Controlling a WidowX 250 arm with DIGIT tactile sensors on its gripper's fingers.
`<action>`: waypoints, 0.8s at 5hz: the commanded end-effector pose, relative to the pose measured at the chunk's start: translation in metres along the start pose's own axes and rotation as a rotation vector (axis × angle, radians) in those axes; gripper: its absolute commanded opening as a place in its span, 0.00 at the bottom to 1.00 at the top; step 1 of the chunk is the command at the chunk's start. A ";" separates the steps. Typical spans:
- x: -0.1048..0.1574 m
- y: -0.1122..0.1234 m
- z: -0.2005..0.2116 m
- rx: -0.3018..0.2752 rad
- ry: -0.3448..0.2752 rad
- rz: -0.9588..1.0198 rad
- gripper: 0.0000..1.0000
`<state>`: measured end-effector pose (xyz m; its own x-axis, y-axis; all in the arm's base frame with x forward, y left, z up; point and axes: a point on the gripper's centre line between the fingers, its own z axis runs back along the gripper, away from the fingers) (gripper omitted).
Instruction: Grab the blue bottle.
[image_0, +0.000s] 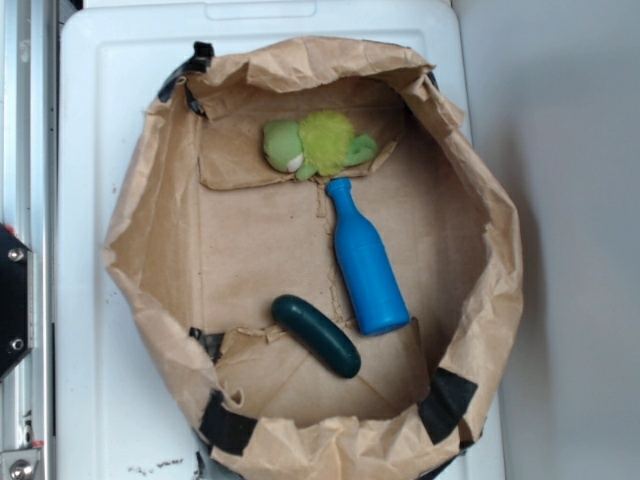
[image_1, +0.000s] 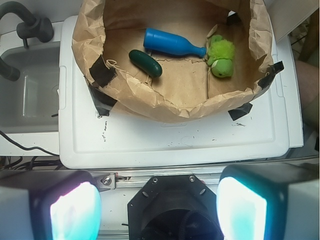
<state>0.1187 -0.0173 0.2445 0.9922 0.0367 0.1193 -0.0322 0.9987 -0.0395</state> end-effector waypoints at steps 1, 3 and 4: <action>0.000 0.000 0.000 0.000 0.000 0.000 1.00; 0.085 -0.015 -0.032 0.025 -0.004 0.004 1.00; 0.108 -0.018 -0.043 0.044 -0.006 -0.021 1.00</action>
<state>0.2274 -0.0278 0.2012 0.9970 0.0303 0.0709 -0.0314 0.9994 0.0142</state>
